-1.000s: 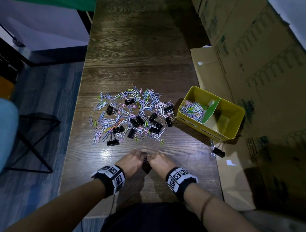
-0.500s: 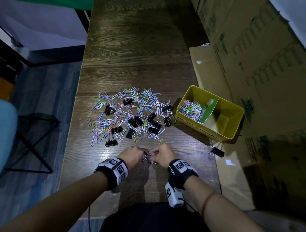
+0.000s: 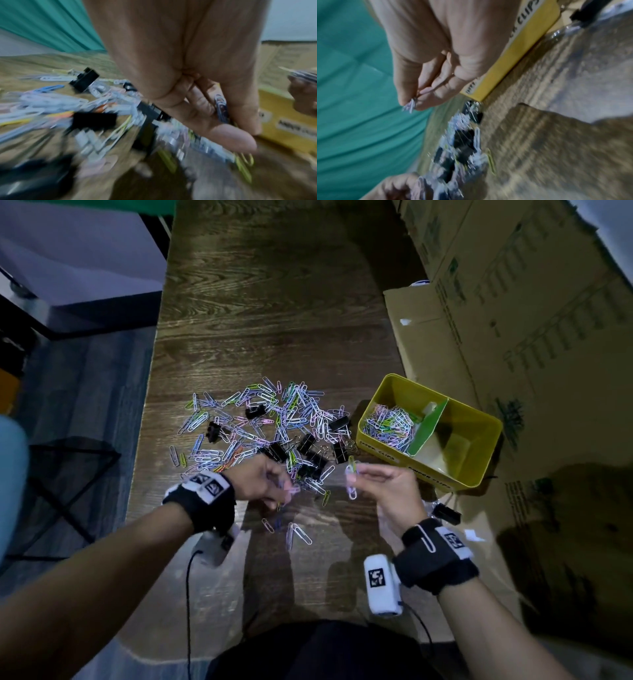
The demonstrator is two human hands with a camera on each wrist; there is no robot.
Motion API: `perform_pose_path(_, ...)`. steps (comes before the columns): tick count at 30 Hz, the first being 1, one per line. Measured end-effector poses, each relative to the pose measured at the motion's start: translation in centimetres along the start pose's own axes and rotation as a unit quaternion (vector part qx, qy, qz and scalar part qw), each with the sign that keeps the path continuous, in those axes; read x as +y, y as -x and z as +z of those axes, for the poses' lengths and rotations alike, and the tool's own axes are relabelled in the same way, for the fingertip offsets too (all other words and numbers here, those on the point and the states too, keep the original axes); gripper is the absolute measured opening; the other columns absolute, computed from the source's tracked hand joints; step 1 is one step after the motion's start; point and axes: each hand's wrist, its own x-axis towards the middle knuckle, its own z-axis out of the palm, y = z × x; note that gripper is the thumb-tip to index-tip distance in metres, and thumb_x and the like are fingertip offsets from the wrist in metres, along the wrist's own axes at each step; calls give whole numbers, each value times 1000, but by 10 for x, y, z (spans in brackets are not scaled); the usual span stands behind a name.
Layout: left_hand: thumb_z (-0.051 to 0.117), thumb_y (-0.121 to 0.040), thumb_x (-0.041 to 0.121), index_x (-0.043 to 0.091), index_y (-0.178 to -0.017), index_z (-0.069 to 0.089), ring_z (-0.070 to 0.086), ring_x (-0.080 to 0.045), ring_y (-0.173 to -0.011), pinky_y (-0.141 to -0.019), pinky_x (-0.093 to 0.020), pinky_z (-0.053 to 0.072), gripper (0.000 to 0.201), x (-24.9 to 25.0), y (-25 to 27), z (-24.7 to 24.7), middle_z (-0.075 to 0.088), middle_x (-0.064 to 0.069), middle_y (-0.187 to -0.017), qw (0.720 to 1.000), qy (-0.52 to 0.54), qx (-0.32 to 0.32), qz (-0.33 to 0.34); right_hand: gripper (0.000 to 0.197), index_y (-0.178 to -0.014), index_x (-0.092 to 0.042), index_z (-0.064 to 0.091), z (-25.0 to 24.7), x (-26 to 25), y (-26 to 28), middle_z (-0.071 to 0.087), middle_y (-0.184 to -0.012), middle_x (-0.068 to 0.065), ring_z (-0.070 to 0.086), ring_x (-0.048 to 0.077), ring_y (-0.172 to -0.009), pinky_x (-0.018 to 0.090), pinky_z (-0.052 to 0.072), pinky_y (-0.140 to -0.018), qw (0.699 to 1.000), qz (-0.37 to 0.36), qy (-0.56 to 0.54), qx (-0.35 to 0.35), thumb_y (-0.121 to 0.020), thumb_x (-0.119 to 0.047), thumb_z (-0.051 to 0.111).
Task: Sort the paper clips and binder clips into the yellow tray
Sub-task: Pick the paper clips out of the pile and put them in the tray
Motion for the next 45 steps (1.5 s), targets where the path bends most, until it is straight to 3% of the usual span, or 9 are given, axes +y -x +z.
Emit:
perform_pose_path(9, 72, -73, -1, 4, -75, 61, 59, -15, -47, -49, -25, 52, 12, 147, -50, -10, 65, -1, -57, 978, 113, 56, 165, 19, -78, -11, 71, -31, -91, -16, 74, -72, 1, 67, 10, -64, 22, 56, -64, 988, -134, -30, 66, -66, 1, 78)
perform_pose_path(15, 76, -73, 21, 14, -100, 70, 63, -14, -78, -75, -25, 49, 28, 174, -97, 26, 69, -3, -88, 961, -210, 119, 132, 22, -91, -2, 70, -39, -116, -63, 70, -74, 6, 66, 13, -66, 25, 57, -70, 973, -152, 113, 134, -71, -2, 79)
perform_pose_path(18, 70, -79, 24, 18, -116, 63, 59, -19, -105, -94, -22, 42, 38, 163, -100, 30, 67, -3, -113, 950, -247, 137, 131, 15, -84, -17, 74, -40, -112, -85, 73, -81, 4, 68, 12, -72, 25, 57, -75, 939, -153, 272, 146, -71, -14, 81)
perform_pose_path(21, 68, -82, 23, 21, -107, 69, 63, -13, -98, -92, -17, 42, 25, 150, -86, 23, 70, 0, -105, 948, -205, 180, 164, 21, -98, -14, 74, -34, -106, -98, 72, -102, 4, 62, 10, -87, 15, 43, -83, 876, -124, 452, 115, -78, -21, 75)
perform_pose_path(25, 67, -82, 18, 19, -95, 71, 65, -15, -89, -88, -26, 49, 13, 119, -56, 5, 73, -1, -92, 947, -210, 166, 175, 40, -117, -18, 66, -22, -93, -108, 58, -129, 11, 54, 25, -119, 41, 41, -105, 838, -50, 541, 50, -82, -36, 71)
perform_pose_path(32, 51, -82, -1, 13, -102, 69, 65, -21, -88, -77, -31, 52, 30, 20, 12, -8, 69, -7, -100, 915, -365, 88, 149, 22, -106, -17, 71, 19, -73, -32, 67, -103, 3, 58, 15, -93, 20, 39, -86, 823, -261, 504, -15, -85, -20, 67)
perform_pose_path(36, 43, -86, 16, 23, -125, 54, 57, -25, -109, -87, -34, 50, 41, -41, 28, 22, 54, -4, -127, 884, -441, -2, 155, 37, -112, -17, 65, 50, 5, 8, 62, -111, 9, 58, 25, -104, 34, 46, -87, 755, -129, 621, -166, -87, -44, 61)
perform_pose_path(39, 45, -84, 22, 19, -128, 48, 55, -24, -105, -85, -33, 52, 44, -71, 29, 42, 55, -5, -124, 864, -472, 0, 177, 52, -113, -12, 62, 74, 50, 28, 61, -114, 16, 58, 33, -107, 40, 48, -90, 721, -68, 666, -180, -83, -55, 60)
perform_pose_path(45, 44, -81, 39, 12, -110, 63, 58, -19, -80, -72, -25, 49, 44, -85, 33, 57, 64, -1, -95, 859, -473, 32, 193, 29, -116, 2, 50, 104, 80, 32, 57, -117, 23, 57, 35, -107, 40, 50, -83, 663, -92, 726, -157, -94, -17, 52)
